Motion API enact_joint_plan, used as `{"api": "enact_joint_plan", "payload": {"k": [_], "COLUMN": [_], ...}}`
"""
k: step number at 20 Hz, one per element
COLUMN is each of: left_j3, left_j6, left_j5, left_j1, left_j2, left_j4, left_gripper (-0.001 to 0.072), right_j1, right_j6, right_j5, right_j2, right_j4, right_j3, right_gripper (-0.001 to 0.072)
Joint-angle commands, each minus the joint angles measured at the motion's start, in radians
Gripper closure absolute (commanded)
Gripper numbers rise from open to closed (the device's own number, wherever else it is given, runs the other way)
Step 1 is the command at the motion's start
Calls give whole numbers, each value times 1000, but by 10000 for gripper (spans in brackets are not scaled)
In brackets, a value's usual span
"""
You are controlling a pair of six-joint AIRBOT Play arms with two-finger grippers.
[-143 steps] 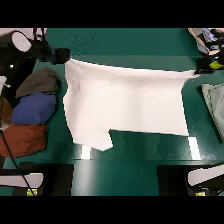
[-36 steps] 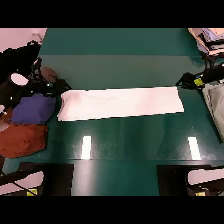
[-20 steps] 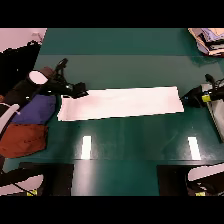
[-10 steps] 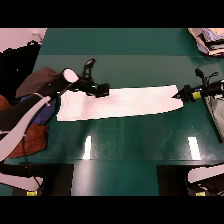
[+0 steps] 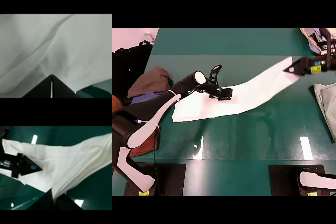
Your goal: Fold the shirts.
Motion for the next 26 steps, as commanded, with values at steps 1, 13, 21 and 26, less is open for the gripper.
{"api": "enact_joint_plan", "payload": {"k": [1, 13, 21, 26], "left_j3": [9, 78, 123, 122], "left_j6": [-5, 7, 16, 15], "left_j5": [18, -95, -203, -273], "left_j1": [-15, 138, 535, 620], "left_j2": [-15, 93, 443, 489], "left_j4": [0, 141, 346, 346], "left_gripper": [687, 687, 686, 686], "right_j1": [134, 463, 811, 906], "right_j6": [59, -6, -100, -127], "right_j5": [-20, -132, -375, -322], "right_j2": [20, -45, -402, -604], "right_j4": [39, 83, 151, 150], "right_j3": [98, 143, 364, 537], "right_gripper": [701, 701, 687, 157]}}
